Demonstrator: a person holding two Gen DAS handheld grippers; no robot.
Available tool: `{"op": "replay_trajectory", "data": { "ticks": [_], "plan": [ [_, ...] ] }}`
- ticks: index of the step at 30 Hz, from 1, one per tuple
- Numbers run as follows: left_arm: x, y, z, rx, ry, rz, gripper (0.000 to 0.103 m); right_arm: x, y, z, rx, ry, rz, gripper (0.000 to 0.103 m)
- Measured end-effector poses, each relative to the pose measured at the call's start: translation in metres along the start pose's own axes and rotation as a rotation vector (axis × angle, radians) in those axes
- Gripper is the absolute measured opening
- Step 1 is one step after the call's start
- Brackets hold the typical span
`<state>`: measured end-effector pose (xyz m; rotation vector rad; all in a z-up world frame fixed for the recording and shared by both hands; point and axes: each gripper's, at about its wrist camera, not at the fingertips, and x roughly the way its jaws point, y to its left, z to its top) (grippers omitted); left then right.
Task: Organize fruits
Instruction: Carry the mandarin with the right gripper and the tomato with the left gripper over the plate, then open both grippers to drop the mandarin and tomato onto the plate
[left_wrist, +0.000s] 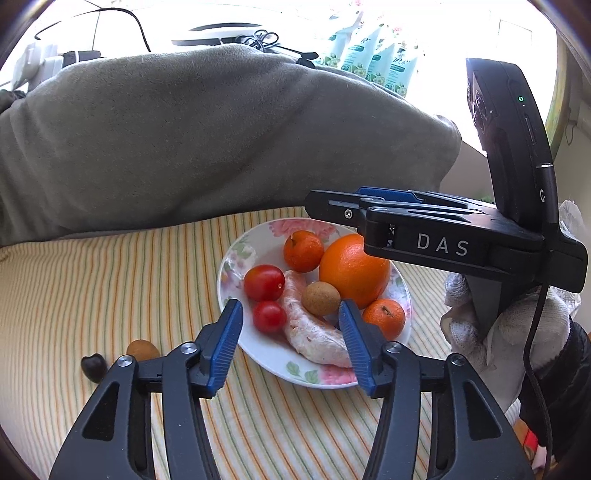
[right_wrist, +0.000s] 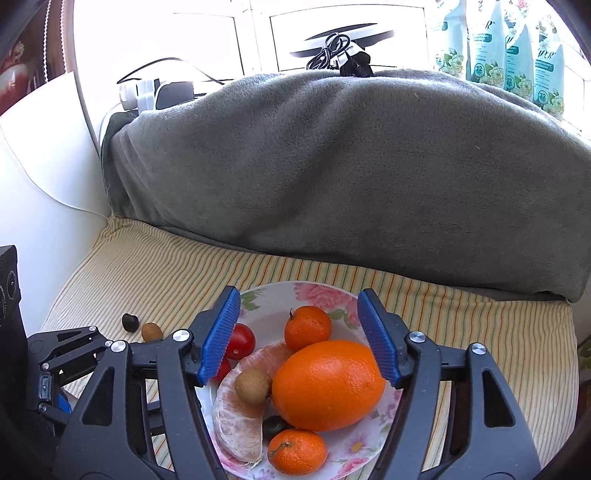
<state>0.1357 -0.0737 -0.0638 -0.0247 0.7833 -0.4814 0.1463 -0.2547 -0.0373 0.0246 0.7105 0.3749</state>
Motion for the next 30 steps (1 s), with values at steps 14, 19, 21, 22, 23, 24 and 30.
{"op": "replay_trajectory", "data": {
  "ticks": [14, 19, 21, 22, 23, 24, 30],
  "plan": [
    [-0.009, 0.003, -0.003, -0.008, -0.011, 0.018, 0.060, -0.012, 0.003, -0.002, -0.003, -0.019, -0.018, 0.091],
    [-0.011, 0.004, -0.005, -0.006, -0.011, 0.027, 0.061, -0.015, 0.006, -0.002, -0.009, -0.030, -0.023, 0.090],
    [-0.013, 0.005, -0.006, -0.006, -0.012, 0.031, 0.065, -0.017, 0.007, -0.001, -0.009, -0.039, -0.032, 0.091],
    [-0.014, 0.006, -0.007, -0.007, -0.013, 0.033, 0.066, -0.019, 0.008, -0.001, -0.008, -0.045, -0.033, 0.091],
    [-0.016, 0.007, -0.007, -0.008, -0.012, 0.036, 0.066, -0.020, 0.008, -0.001, -0.005, -0.052, -0.032, 0.091],
    [-0.017, 0.008, -0.008, -0.009, -0.012, 0.039, 0.067, -0.021, 0.009, 0.000, -0.002, -0.058, -0.031, 0.090],
    [-0.027, 0.022, -0.016, -0.026, -0.017, 0.063, 0.067, -0.024, 0.013, 0.001, 0.011, -0.072, -0.014, 0.091]
  ]
}}
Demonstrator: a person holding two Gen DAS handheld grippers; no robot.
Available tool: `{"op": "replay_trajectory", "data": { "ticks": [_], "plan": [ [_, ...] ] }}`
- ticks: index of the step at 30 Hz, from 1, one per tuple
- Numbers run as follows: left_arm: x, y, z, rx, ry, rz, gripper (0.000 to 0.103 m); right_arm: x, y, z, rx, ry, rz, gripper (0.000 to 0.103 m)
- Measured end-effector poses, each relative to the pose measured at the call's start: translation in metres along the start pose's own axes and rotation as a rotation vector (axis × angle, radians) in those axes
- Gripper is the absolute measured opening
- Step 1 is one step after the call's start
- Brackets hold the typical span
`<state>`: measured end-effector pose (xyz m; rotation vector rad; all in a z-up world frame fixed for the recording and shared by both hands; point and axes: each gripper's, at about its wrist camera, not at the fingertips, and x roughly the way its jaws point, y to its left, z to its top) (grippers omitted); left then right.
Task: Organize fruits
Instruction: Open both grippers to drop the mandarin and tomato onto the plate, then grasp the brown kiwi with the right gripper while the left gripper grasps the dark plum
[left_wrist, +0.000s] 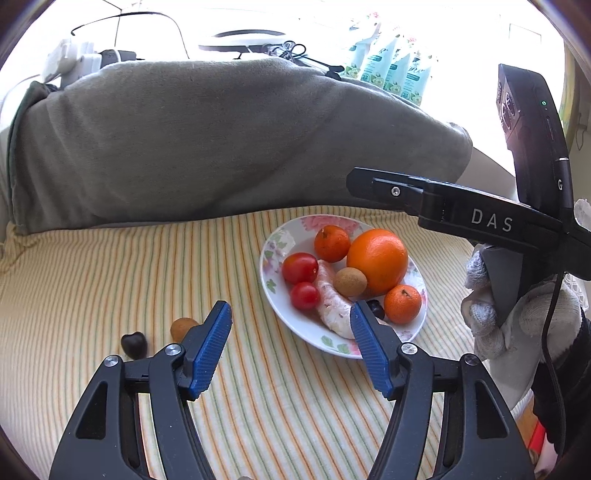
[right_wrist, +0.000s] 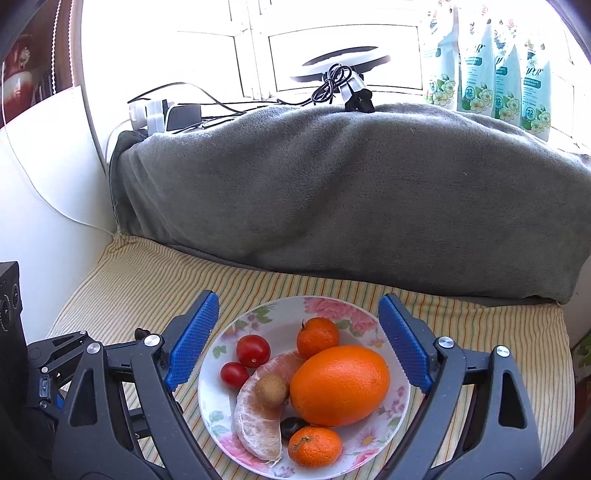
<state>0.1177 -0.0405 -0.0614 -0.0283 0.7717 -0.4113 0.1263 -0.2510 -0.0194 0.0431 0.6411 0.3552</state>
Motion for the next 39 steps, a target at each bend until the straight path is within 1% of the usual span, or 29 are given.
{"op": "replay_trajectory", "data": {
  "ticks": [8, 15, 20, 22, 23, 24, 25, 29, 30, 32, 34, 37, 39],
  "plan": [
    [-0.019, 0.042, -0.019, -0.051, -0.004, 0.061, 0.066, 0.001, 0.010, -0.002, -0.017, 0.017, 0.033, 0.090],
    [-0.029, 0.077, -0.033, -0.097, 0.010, 0.124, 0.066, 0.005, 0.026, -0.005, -0.050, 0.034, 0.096, 0.090],
    [-0.030, 0.097, -0.040, -0.123, 0.020, 0.137, 0.058, 0.011, 0.045, -0.010, -0.102, 0.057, 0.132, 0.090],
    [-0.029, 0.101, -0.041, -0.132, 0.026, 0.130, 0.051, 0.013, 0.054, -0.013, -0.131, 0.070, 0.146, 0.090],
    [-0.028, 0.103, -0.041, -0.133, 0.028, 0.128, 0.049, 0.014, 0.058, -0.015, -0.147, 0.075, 0.150, 0.090],
    [-0.028, 0.104, -0.041, -0.133, 0.029, 0.125, 0.046, 0.015, 0.063, -0.016, -0.165, 0.082, 0.155, 0.088],
    [-0.027, 0.105, -0.041, -0.132, 0.031, 0.121, 0.043, 0.017, 0.068, -0.017, -0.182, 0.092, 0.163, 0.084],
    [-0.022, 0.105, -0.040, -0.132, 0.041, 0.098, 0.039, 0.025, 0.086, -0.022, -0.243, 0.133, 0.197, 0.075],
    [-0.020, 0.106, -0.040, -0.133, 0.044, 0.091, 0.037, 0.027, 0.091, -0.023, -0.259, 0.143, 0.204, 0.073],
    [-0.018, 0.108, -0.040, -0.141, 0.051, 0.075, 0.035, 0.032, 0.099, -0.025, -0.287, 0.166, 0.219, 0.063],
    [-0.014, 0.111, -0.040, -0.156, 0.056, 0.065, 0.034, 0.039, 0.106, -0.027, -0.307, 0.190, 0.233, 0.058],
    [-0.009, 0.114, -0.038, -0.165, 0.064, 0.059, 0.031, 0.048, 0.115, -0.031, -0.335, 0.217, 0.242, 0.056],
    [-0.006, 0.114, -0.038, -0.163, 0.069, 0.059, 0.031, 0.052, 0.119, -0.034, -0.351, 0.235, 0.246, 0.050]
  ]
}}
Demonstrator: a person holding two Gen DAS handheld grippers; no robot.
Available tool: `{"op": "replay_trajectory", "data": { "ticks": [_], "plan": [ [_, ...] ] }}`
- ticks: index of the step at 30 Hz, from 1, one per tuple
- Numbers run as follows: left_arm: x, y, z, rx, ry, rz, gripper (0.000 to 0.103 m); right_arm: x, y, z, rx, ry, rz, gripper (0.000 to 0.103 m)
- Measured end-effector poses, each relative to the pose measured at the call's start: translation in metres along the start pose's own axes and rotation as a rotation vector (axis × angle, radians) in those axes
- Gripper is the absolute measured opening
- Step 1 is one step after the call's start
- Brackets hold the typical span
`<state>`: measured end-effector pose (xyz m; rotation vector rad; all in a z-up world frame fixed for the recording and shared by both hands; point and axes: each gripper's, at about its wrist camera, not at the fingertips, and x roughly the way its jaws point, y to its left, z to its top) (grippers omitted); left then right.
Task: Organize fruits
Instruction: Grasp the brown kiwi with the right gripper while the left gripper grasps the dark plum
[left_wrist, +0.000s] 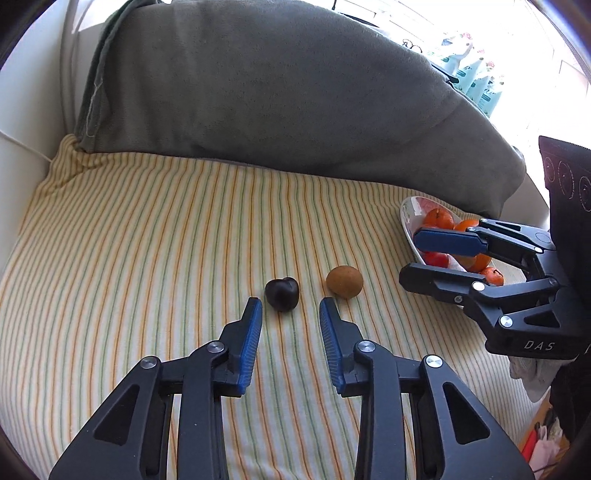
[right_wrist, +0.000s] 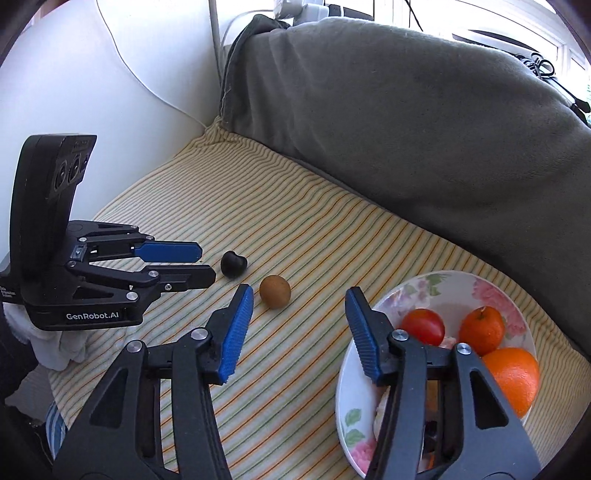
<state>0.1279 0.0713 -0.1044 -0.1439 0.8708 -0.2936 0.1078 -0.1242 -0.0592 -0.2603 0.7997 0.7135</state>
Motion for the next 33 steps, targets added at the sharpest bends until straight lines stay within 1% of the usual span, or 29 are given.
{"op": "replay_trajectory", "data": {
  "ticks": [1, 6, 10, 24, 28, 31, 33],
  "plan": [
    [0.001, 0.000, 0.000, 0.002, 0.002, 0.001, 0.031, 0.002, 0.002, 0.000, -0.006, 0.009, 0.004, 0.047],
    [0.007, 0.002, 0.003, -0.003, 0.009, -0.001, 0.029, 0.014, 0.007, 0.004, -0.037, 0.036, 0.006, 0.047],
    [0.012, 0.002, 0.005, -0.003, 0.014, -0.003, 0.028, 0.024, 0.013, 0.007, -0.065, 0.056, 0.004, 0.044],
    [0.028, 0.002, 0.012, 0.002, 0.032, 0.010, 0.026, 0.047, 0.021, 0.012, -0.109, 0.107, -0.005, 0.043],
    [0.033, 0.003, 0.014, 0.001, 0.037, 0.011, 0.022, 0.051, 0.023, 0.012, -0.118, 0.122, -0.013, 0.043],
    [0.034, 0.004, 0.015, 0.002, 0.036, 0.012, 0.021, 0.054, 0.025, 0.011, -0.112, 0.134, -0.001, 0.033],
    [0.034, 0.004, 0.014, 0.004, 0.036, 0.015, 0.020, 0.055, 0.027, 0.011, -0.114, 0.137, 0.003, 0.032]
  ]
}}
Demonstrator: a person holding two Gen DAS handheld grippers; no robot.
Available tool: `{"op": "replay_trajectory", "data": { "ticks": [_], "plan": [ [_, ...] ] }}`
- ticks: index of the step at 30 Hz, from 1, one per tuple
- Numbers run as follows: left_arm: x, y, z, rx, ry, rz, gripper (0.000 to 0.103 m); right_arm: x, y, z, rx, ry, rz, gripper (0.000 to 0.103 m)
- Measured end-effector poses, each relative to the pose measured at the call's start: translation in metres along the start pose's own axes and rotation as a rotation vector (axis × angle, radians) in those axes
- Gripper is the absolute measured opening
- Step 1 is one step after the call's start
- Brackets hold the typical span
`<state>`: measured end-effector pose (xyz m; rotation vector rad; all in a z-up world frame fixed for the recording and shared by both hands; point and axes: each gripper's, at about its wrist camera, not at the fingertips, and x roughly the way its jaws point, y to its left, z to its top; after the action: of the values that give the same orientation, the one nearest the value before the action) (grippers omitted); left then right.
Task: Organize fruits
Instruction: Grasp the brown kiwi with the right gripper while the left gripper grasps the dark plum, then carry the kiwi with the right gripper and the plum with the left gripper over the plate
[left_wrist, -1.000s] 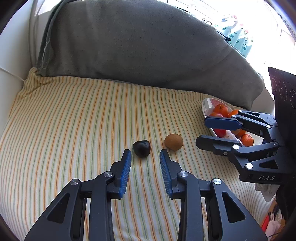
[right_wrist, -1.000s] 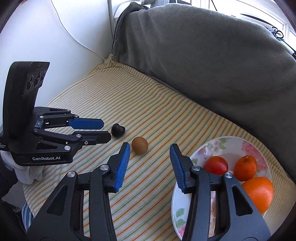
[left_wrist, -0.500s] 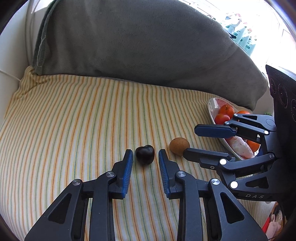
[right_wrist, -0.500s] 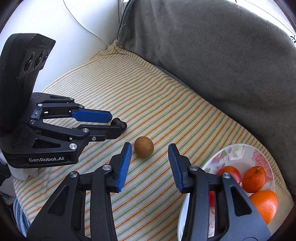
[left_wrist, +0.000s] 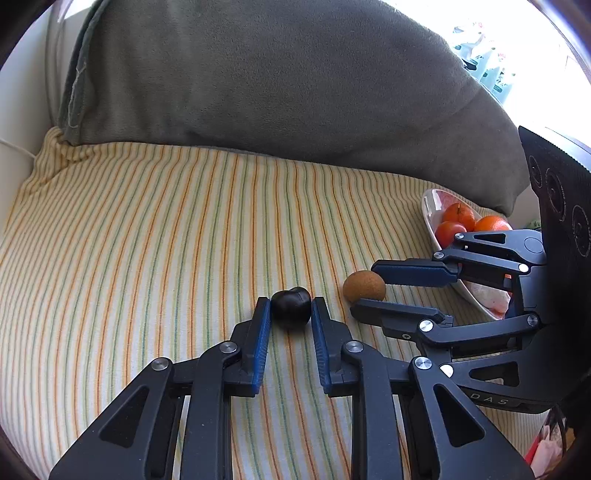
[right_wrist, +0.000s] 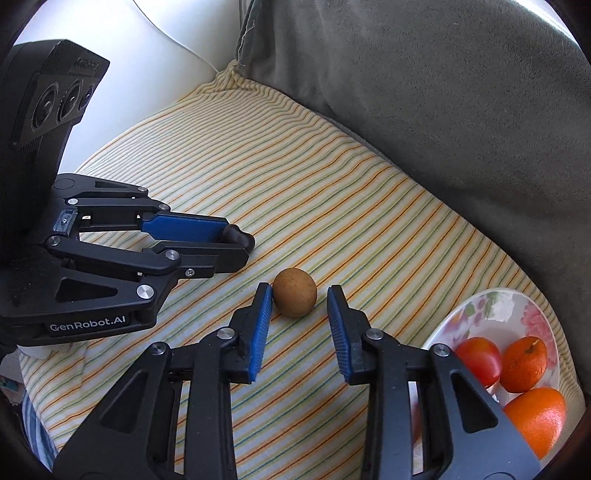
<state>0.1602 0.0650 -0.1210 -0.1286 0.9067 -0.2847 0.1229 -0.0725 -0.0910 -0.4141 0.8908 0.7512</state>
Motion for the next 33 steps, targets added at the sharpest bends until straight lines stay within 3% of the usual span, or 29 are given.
{"op": "replay_trajectory", "data": {
  "ticks": [3, 16, 33],
  "plan": [
    [0.001, 0.000, -0.001, 0.005, -0.002, 0.004, 0.020, 0.002, 0.003, 0.002, -0.003, 0.003, 0.010, 0.026],
    [-0.010, -0.013, -0.005, 0.017, -0.031, 0.016, 0.020, -0.008, 0.002, -0.001, 0.022, -0.028, 0.015, 0.026],
    [-0.040, -0.051, -0.001, 0.077, -0.098, -0.005, 0.020, -0.085, -0.014, -0.019, 0.106, -0.152, -0.006, 0.026]
  ]
}}
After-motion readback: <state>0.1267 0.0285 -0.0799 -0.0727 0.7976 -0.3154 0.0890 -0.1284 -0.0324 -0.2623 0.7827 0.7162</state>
